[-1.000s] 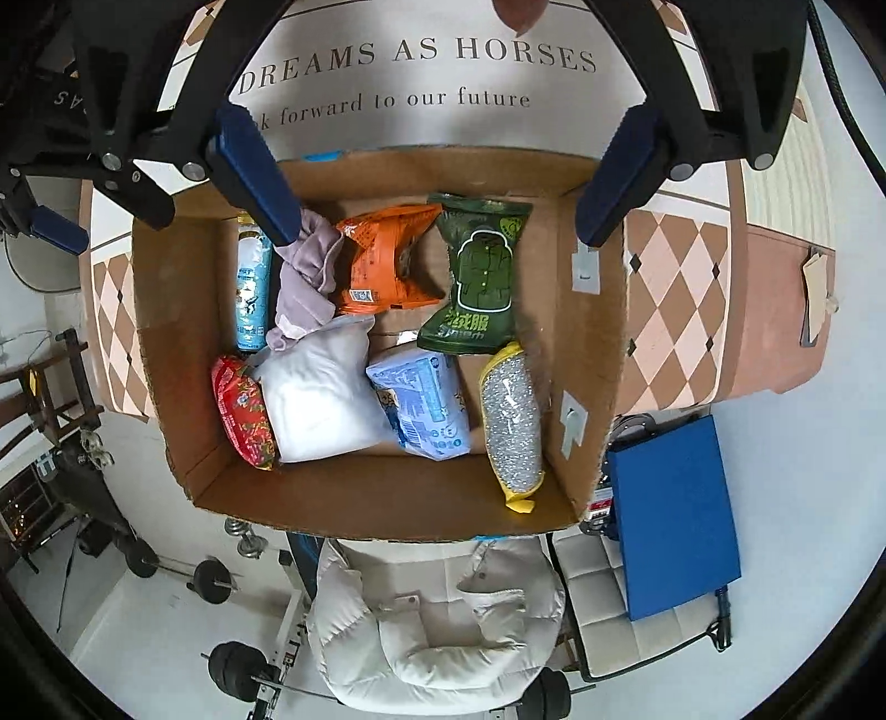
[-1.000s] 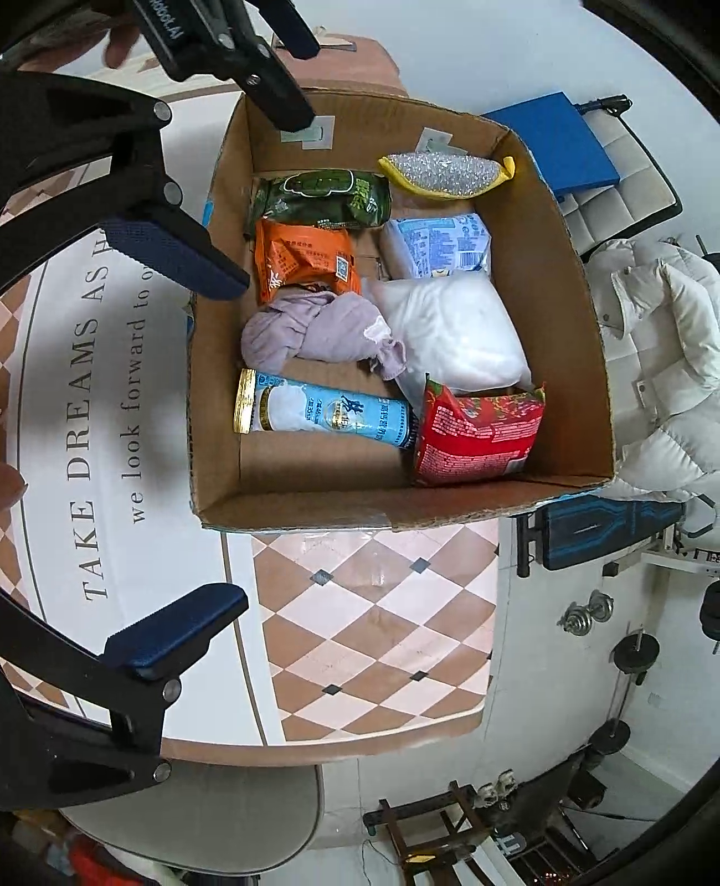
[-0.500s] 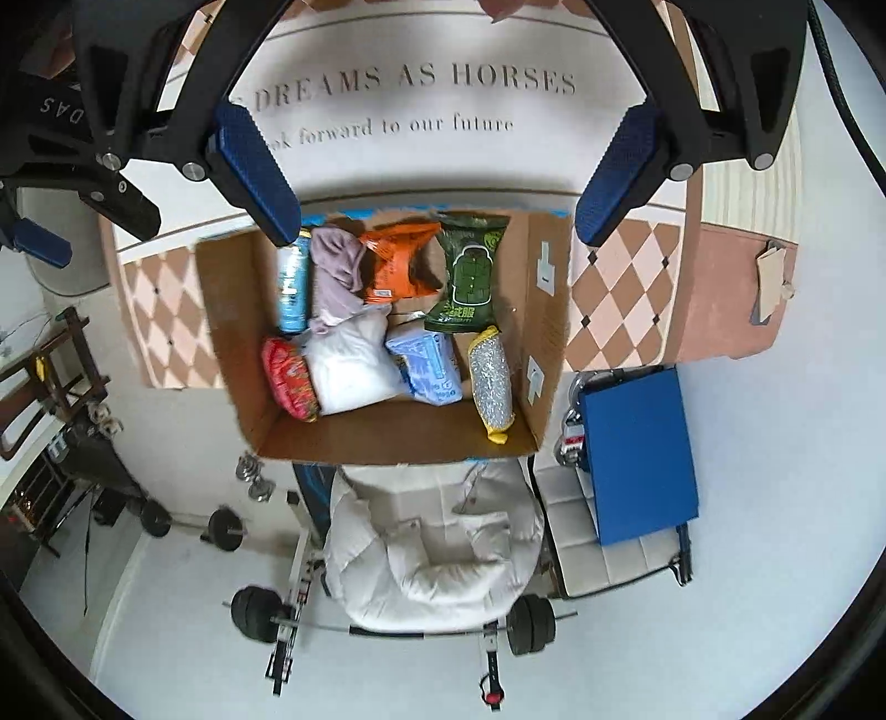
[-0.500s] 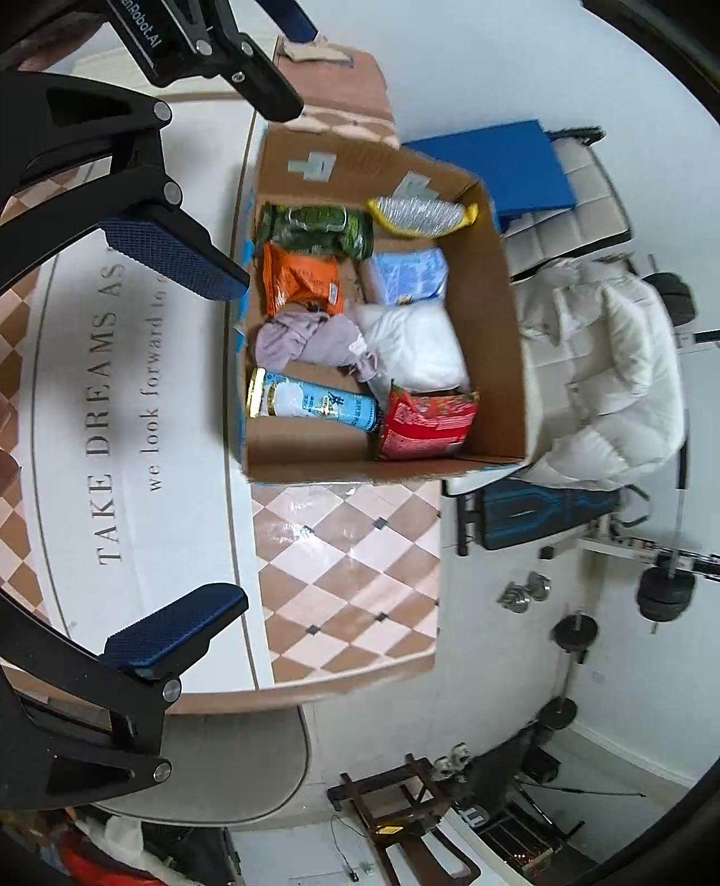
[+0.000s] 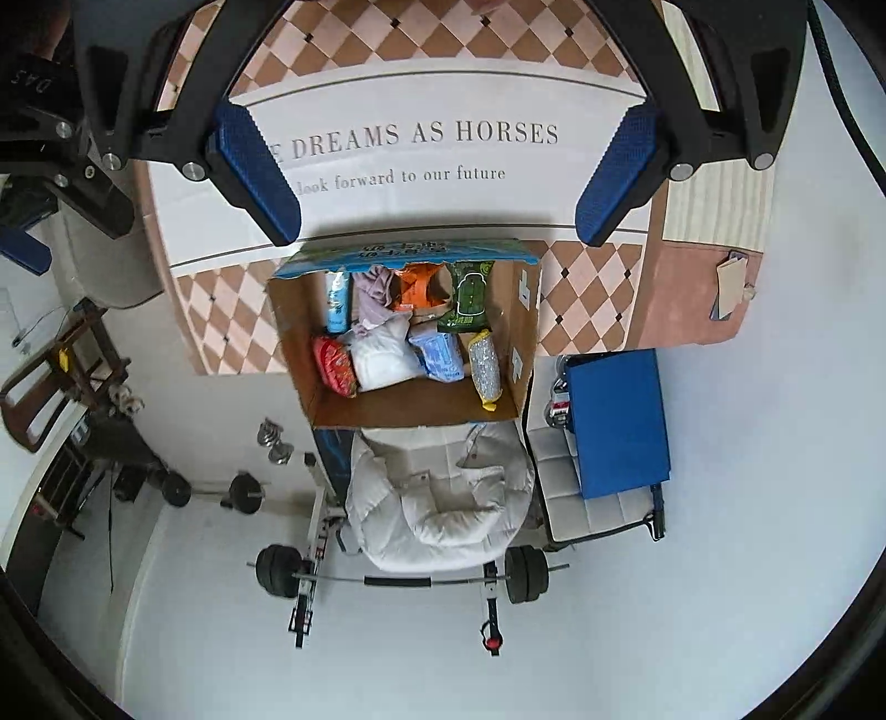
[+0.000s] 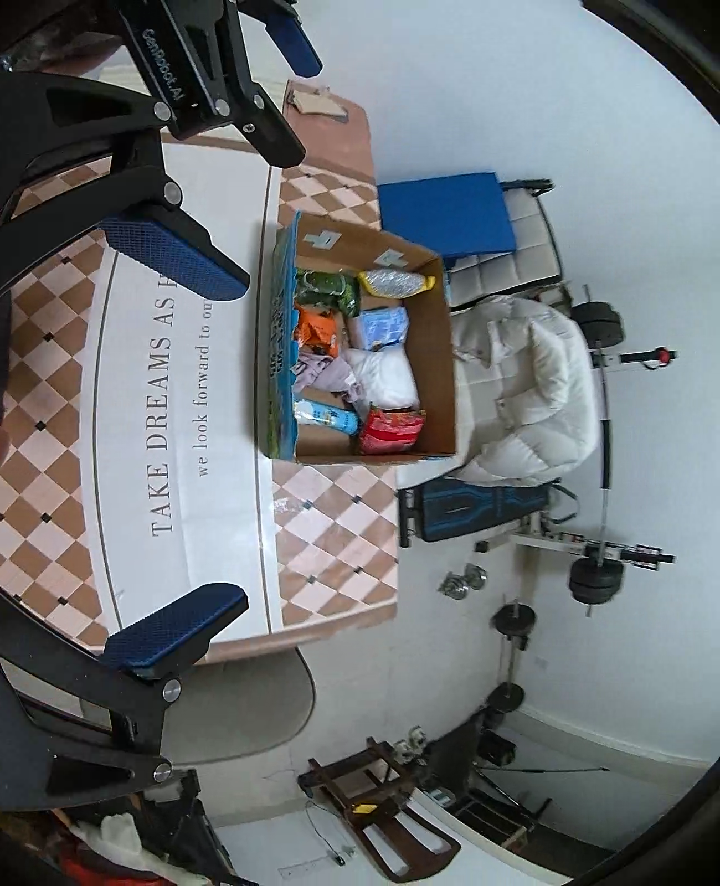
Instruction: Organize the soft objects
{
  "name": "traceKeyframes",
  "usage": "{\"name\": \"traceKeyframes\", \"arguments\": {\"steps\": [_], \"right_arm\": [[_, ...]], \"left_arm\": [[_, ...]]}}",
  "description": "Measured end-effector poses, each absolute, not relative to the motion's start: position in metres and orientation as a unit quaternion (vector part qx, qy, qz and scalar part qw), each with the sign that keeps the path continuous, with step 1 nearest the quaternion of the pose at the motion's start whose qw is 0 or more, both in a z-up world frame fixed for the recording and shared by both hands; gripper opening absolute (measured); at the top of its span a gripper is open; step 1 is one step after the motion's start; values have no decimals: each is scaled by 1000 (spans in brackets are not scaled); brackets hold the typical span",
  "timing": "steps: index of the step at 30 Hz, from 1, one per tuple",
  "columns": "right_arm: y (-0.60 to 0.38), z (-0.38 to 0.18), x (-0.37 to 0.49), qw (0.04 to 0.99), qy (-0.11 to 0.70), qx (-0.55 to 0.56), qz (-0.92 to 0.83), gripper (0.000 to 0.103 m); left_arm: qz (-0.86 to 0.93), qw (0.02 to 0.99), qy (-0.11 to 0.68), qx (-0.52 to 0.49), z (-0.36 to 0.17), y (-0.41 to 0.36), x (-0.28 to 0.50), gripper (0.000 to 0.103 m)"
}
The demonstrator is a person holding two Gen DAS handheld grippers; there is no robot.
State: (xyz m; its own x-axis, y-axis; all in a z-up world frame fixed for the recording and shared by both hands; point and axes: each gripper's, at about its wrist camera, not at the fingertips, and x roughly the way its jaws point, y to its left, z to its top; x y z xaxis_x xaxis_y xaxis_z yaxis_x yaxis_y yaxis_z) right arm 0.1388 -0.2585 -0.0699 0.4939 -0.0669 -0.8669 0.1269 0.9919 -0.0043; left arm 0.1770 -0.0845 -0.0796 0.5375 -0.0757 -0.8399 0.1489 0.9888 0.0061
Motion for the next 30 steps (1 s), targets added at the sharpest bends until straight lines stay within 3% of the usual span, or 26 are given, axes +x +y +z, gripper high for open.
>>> {"name": "traceKeyframes", "arguments": {"steps": [14, 30], "right_arm": [[-244, 13, 53, 896, 442, 2, -46, 103], [-235, 30, 54, 906, 417, -19, -68, 103]], "left_arm": [[-86, 893, 442, 27, -16, -77, 105, 102], [-64, 907, 416, 8, -11, -72, 108, 102]]}}
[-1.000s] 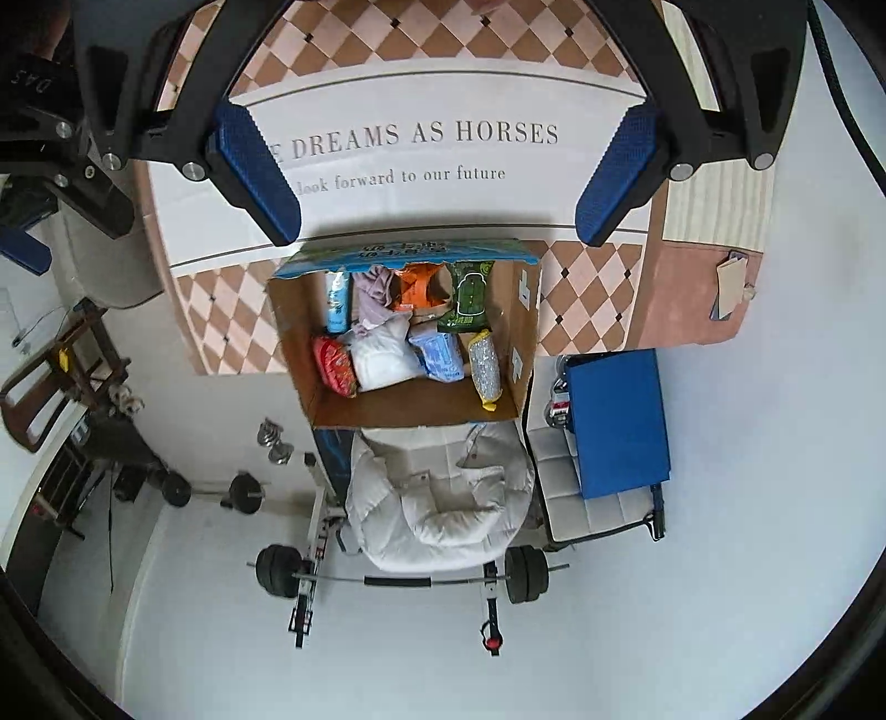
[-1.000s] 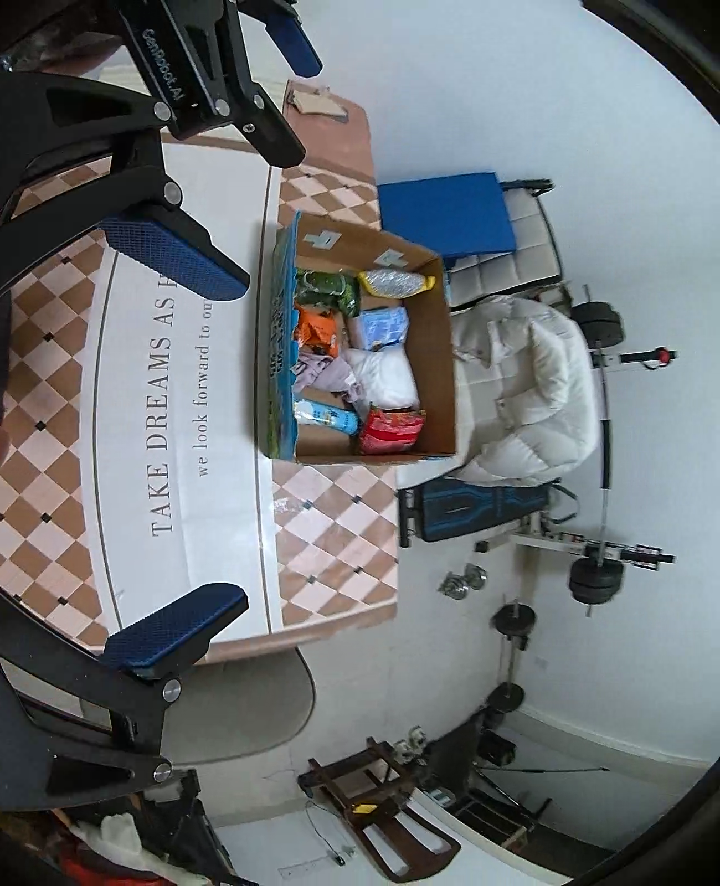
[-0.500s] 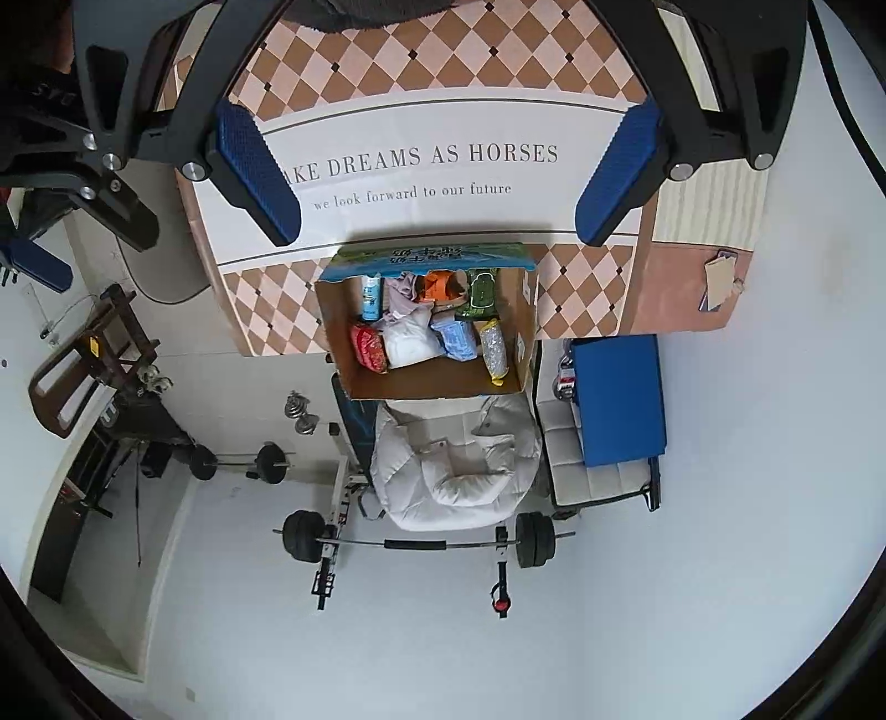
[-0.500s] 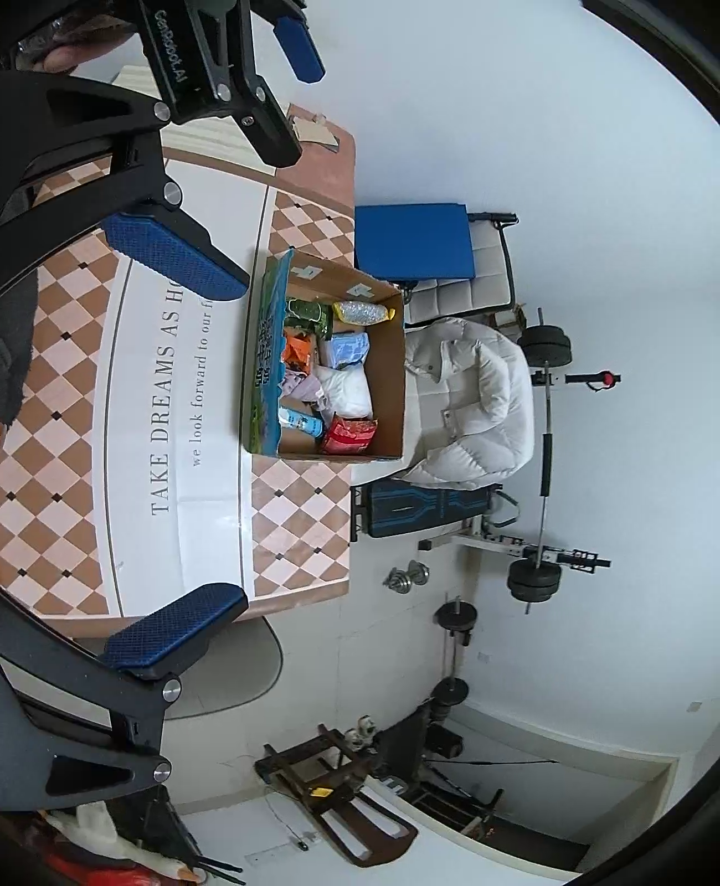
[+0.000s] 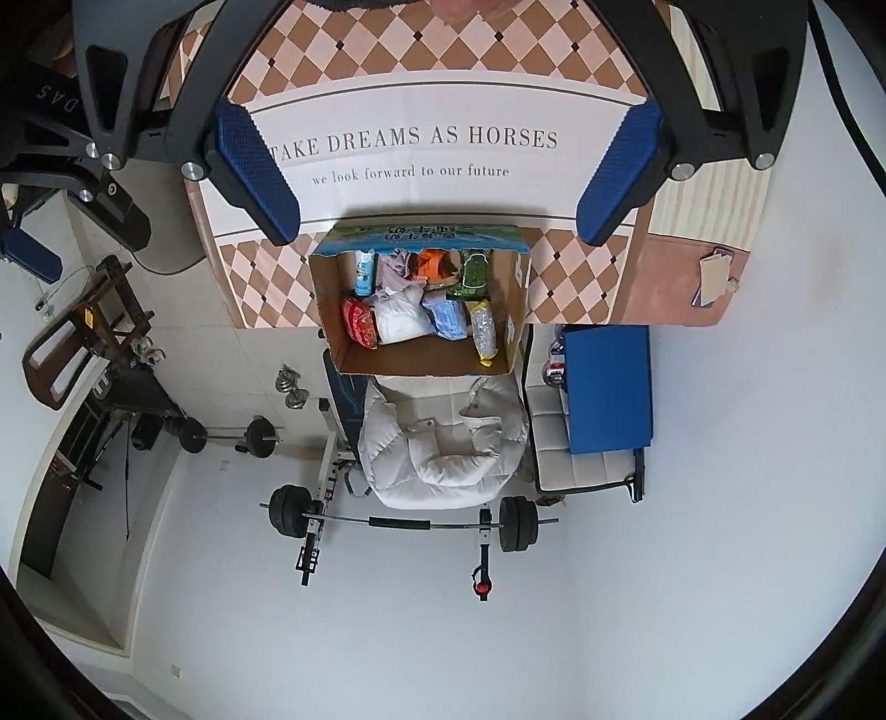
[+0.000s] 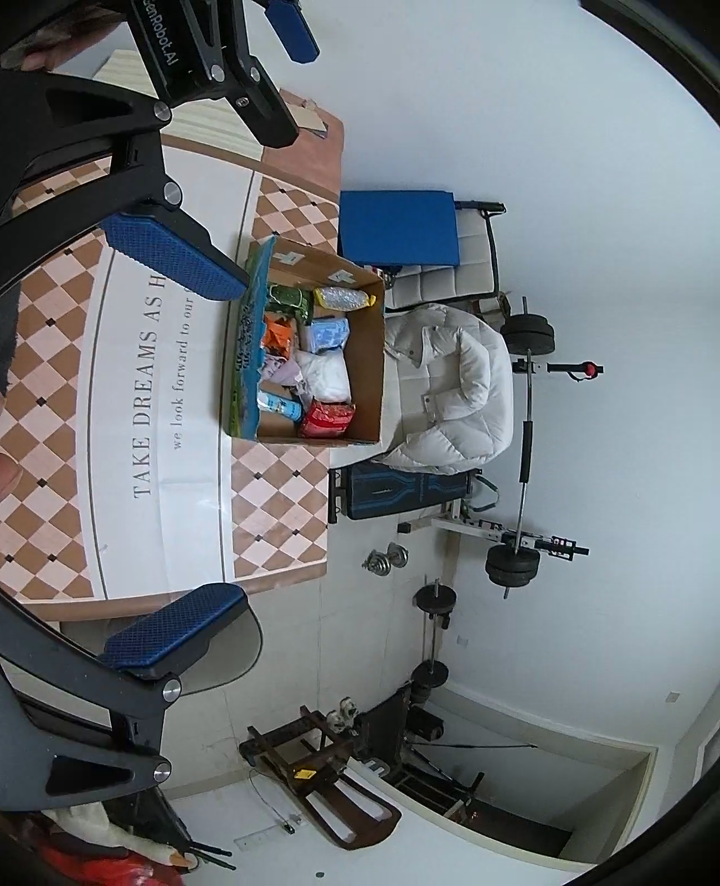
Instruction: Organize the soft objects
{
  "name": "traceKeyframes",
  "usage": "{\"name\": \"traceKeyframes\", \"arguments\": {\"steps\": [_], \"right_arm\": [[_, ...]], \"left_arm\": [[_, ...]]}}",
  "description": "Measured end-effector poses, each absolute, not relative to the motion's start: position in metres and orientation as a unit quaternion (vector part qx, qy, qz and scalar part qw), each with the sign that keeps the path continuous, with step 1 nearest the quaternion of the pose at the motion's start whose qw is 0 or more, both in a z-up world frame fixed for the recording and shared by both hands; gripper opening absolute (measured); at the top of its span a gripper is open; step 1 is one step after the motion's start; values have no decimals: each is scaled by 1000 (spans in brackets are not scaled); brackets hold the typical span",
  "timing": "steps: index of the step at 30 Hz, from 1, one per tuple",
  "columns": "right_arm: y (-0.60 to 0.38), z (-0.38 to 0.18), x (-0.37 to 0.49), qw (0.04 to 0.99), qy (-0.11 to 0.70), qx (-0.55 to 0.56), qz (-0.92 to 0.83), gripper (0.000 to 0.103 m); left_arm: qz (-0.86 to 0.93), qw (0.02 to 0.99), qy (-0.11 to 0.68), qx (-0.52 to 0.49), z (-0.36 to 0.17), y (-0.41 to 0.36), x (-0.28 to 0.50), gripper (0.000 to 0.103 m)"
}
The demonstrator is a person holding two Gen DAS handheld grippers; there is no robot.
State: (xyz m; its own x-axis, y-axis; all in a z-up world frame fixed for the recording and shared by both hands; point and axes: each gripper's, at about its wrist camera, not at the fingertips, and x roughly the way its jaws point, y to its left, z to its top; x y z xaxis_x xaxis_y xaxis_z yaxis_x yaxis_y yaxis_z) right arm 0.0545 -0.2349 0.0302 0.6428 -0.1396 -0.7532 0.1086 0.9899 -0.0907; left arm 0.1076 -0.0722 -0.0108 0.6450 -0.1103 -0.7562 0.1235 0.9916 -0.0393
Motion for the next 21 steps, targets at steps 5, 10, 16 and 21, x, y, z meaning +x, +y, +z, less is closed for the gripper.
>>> {"name": "traceKeyframes", "arguments": {"steps": [5, 10, 16, 21], "right_arm": [[-236, 34, 56, 908, 412, -21, -74, 103], [-240, 41, 57, 913, 400, -17, -79, 103], [-242, 44, 59, 915, 395, -9, -77, 103], [-245, 48, 60, 918, 389, -8, -80, 103]], "left_arm": [[-63, 909, 411, 9, -6, -73, 105, 102], [-65, 915, 399, 10, 4, -75, 104, 102], [-67, 915, 399, 14, 7, -77, 105, 102], [-68, 914, 399, 16, 9, -79, 106, 102]]}}
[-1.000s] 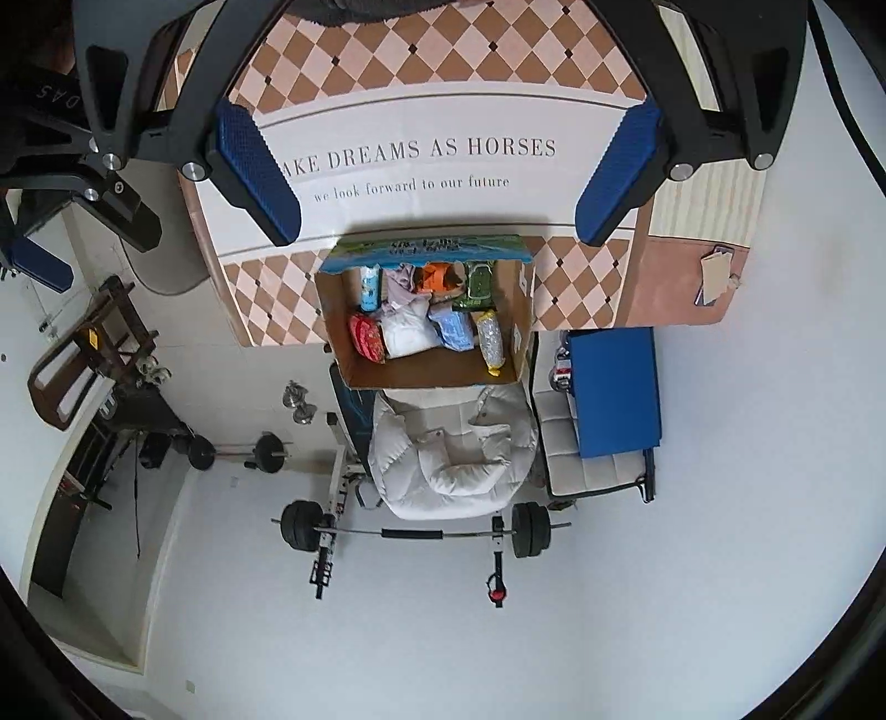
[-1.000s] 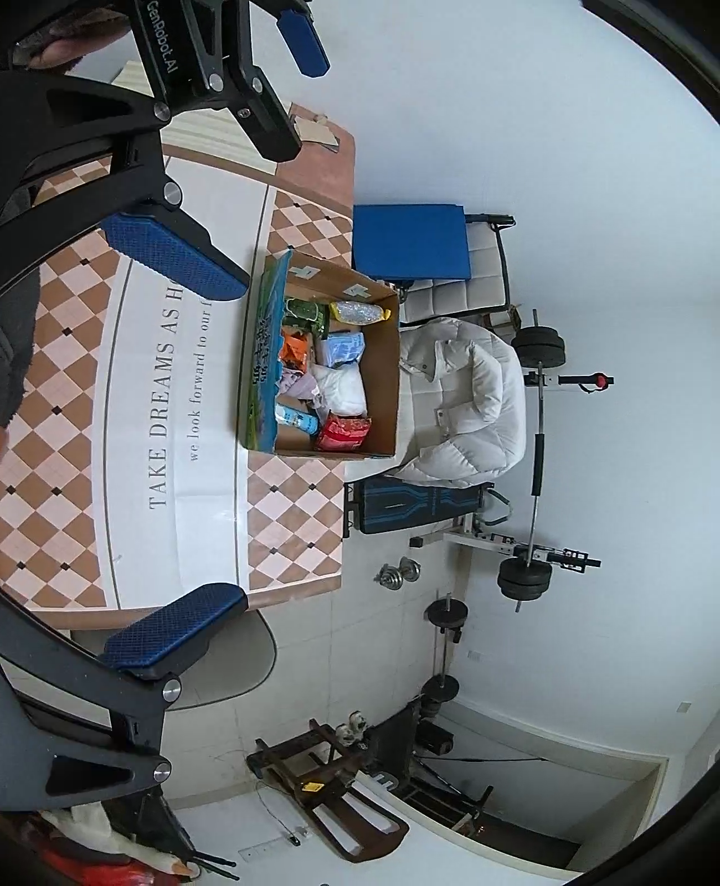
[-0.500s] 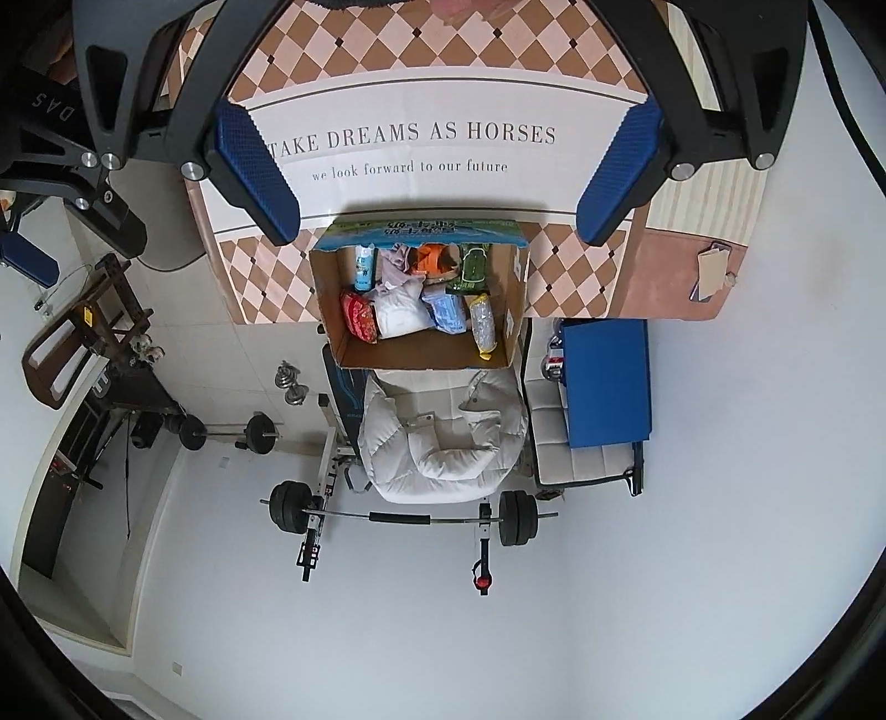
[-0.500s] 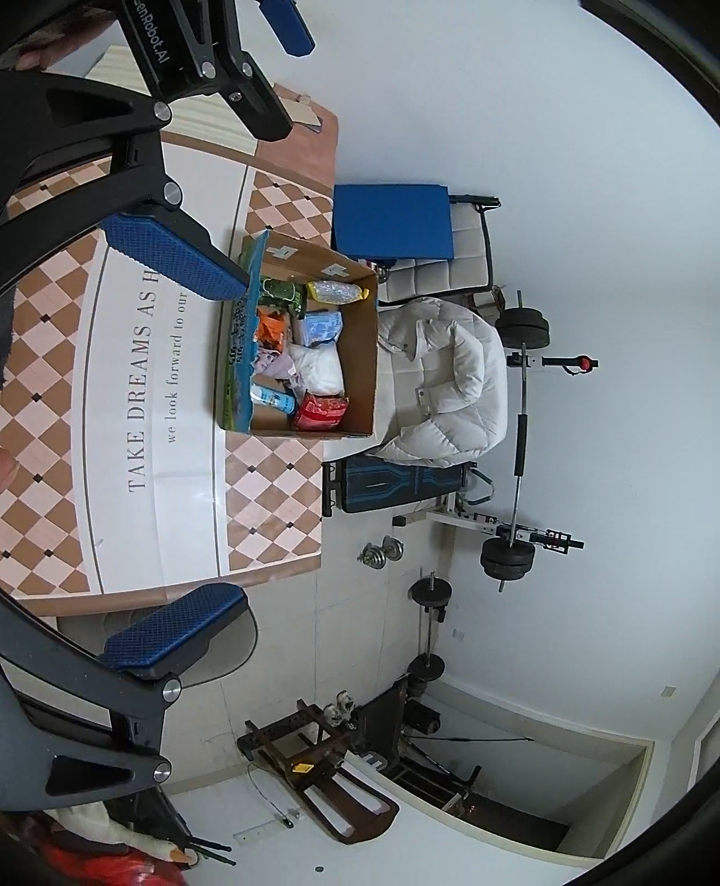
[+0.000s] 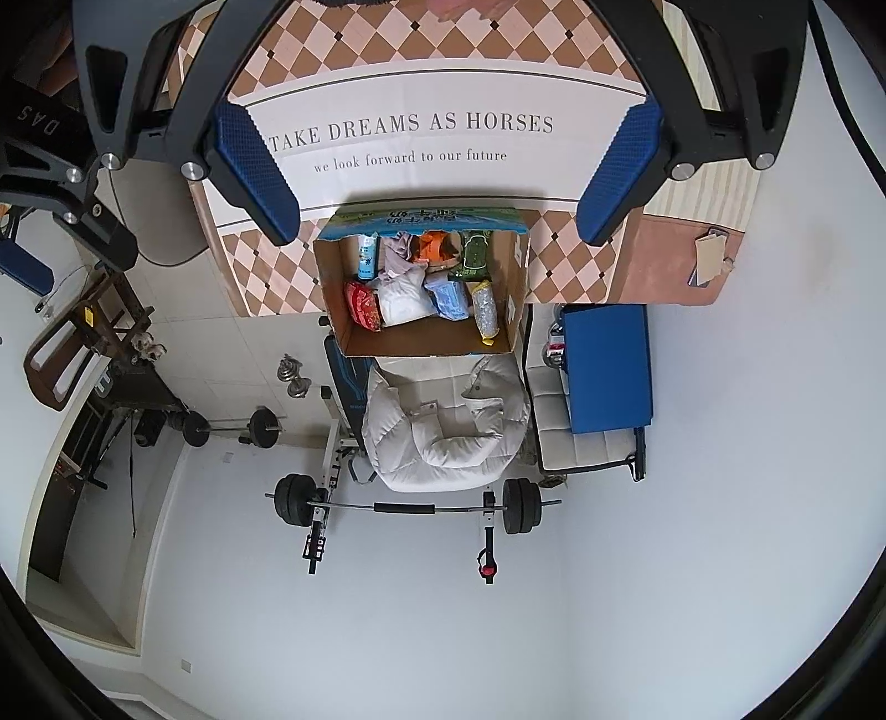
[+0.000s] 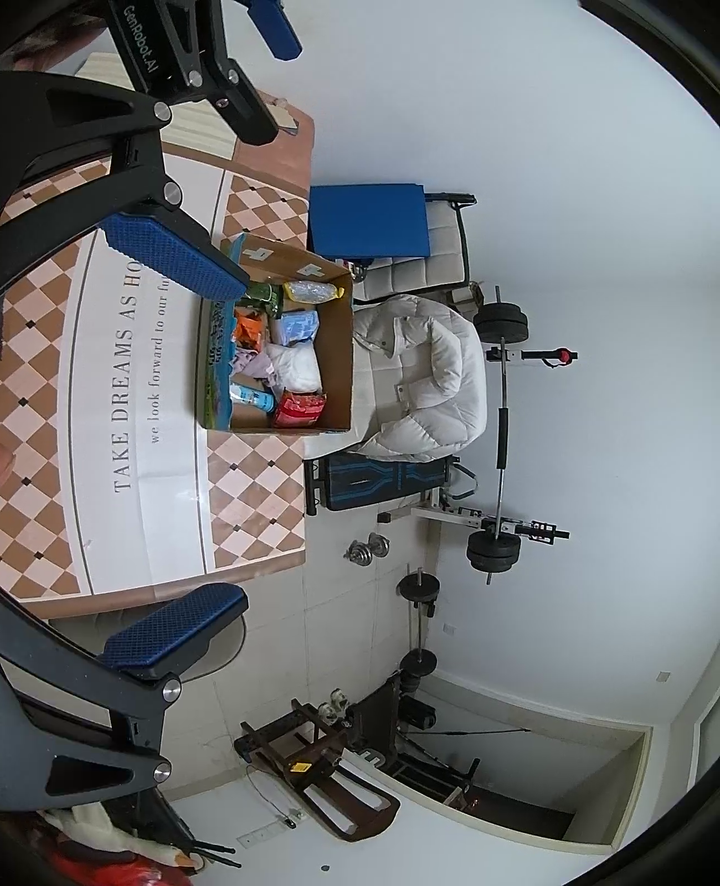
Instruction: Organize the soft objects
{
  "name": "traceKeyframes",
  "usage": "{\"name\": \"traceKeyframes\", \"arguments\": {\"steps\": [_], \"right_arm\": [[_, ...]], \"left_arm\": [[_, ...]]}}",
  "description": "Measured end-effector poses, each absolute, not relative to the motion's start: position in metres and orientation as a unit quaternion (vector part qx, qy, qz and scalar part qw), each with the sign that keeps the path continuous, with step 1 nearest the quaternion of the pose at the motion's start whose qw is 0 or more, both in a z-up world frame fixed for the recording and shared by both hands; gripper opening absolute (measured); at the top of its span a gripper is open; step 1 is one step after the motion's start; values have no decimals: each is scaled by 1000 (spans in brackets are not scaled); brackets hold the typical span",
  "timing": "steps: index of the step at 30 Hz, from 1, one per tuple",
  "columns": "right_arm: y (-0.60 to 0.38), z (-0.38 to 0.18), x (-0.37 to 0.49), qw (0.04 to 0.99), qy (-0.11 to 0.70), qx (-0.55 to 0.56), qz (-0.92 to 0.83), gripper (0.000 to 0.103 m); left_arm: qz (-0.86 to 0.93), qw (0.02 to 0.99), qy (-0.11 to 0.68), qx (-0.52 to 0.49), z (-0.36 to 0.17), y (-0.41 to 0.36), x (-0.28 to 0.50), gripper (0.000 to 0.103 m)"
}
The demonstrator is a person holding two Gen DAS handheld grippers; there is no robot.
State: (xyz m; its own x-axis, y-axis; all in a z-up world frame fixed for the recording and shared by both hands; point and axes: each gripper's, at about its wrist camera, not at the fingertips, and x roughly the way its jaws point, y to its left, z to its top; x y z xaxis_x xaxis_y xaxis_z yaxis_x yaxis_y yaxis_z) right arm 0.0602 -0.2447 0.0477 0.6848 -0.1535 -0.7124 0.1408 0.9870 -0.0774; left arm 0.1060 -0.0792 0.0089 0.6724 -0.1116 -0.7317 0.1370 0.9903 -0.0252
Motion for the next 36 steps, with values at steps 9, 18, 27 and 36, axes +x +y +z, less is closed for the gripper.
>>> {"name": "traceKeyframes", "arguments": {"steps": [9, 18, 27, 36], "right_arm": [[-248, 48, 61, 917, 390, -7, -81, 103], [-250, 49, 61, 918, 389, -9, -81, 103], [-253, 52, 62, 918, 387, -10, -81, 103], [-252, 55, 64, 919, 386, -9, -76, 103]], "left_arm": [[-70, 914, 400, 13, 9, -80, 109, 102], [-69, 913, 401, 14, 10, -83, 110, 102], [-68, 914, 401, 13, 11, -82, 112, 102], [-66, 916, 397, 12, 13, -77, 115, 102]]}}
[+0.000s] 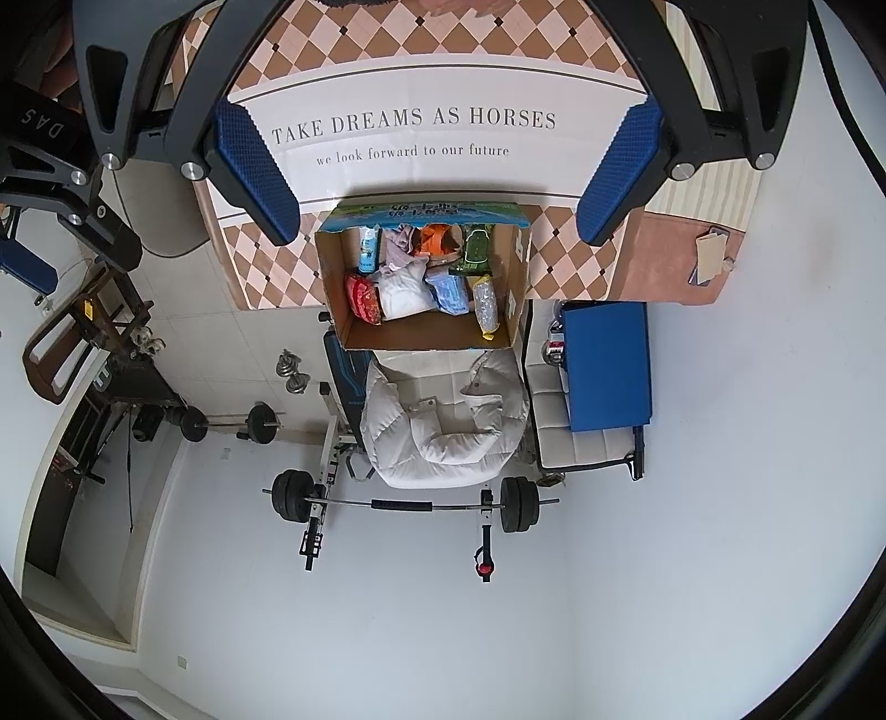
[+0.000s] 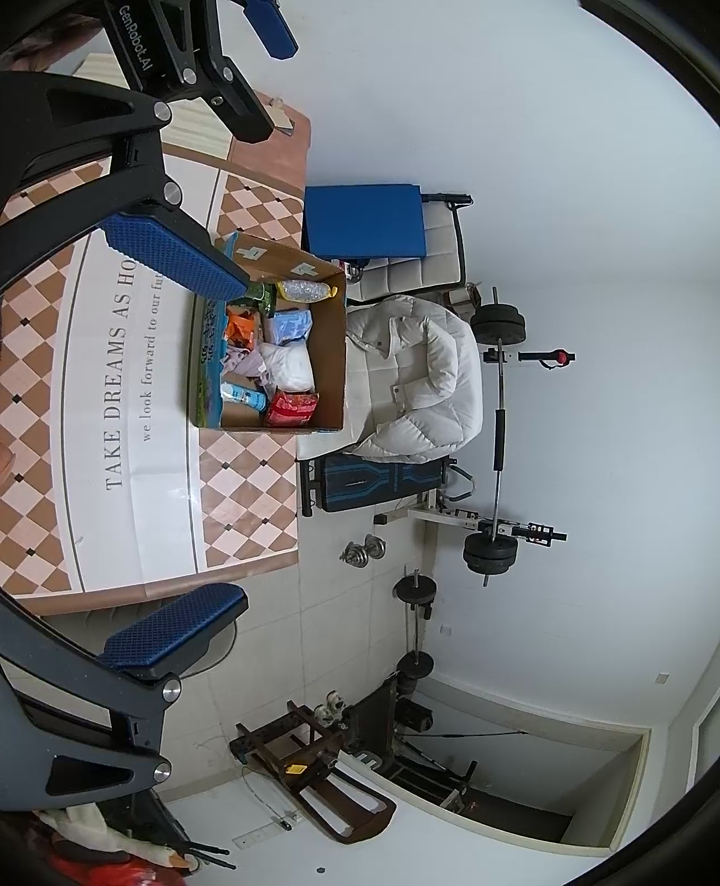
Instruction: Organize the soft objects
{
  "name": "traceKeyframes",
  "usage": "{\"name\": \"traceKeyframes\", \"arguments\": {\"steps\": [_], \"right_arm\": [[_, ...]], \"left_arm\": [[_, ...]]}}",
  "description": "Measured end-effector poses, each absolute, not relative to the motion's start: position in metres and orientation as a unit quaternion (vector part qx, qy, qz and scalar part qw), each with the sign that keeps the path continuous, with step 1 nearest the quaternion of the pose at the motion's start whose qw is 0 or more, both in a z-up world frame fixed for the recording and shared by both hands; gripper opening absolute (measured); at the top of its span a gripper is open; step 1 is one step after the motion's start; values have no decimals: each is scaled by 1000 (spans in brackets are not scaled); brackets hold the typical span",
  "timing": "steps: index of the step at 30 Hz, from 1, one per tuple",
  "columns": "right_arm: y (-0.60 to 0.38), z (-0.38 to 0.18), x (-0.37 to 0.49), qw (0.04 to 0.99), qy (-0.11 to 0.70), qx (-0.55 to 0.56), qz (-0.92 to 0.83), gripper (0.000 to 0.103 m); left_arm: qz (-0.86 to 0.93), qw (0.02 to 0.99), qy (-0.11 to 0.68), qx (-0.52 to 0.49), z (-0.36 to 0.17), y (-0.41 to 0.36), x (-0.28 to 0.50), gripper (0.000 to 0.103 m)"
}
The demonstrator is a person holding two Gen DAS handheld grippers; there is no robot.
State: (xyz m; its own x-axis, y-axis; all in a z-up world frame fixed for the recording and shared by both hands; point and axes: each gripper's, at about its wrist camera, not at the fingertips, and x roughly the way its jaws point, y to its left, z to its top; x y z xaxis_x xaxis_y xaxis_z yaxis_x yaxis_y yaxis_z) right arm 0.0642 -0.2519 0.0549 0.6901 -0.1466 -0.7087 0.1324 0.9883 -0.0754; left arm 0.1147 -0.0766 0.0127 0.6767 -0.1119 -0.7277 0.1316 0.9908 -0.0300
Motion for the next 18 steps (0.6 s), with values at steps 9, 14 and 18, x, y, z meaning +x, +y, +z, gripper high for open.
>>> {"name": "traceKeyframes", "arguments": {"steps": [9, 14, 18], "right_arm": [[-251, 55, 66, 920, 384, -10, -76, 103], [-246, 56, 68, 920, 384, -13, -74, 103], [-245, 57, 69, 921, 383, -13, -74, 103]], "left_arm": [[-64, 916, 397, 13, 15, -74, 113, 102], [-65, 916, 395, 13, 15, -72, 113, 102], [-64, 917, 394, 13, 17, -71, 111, 102]]}}
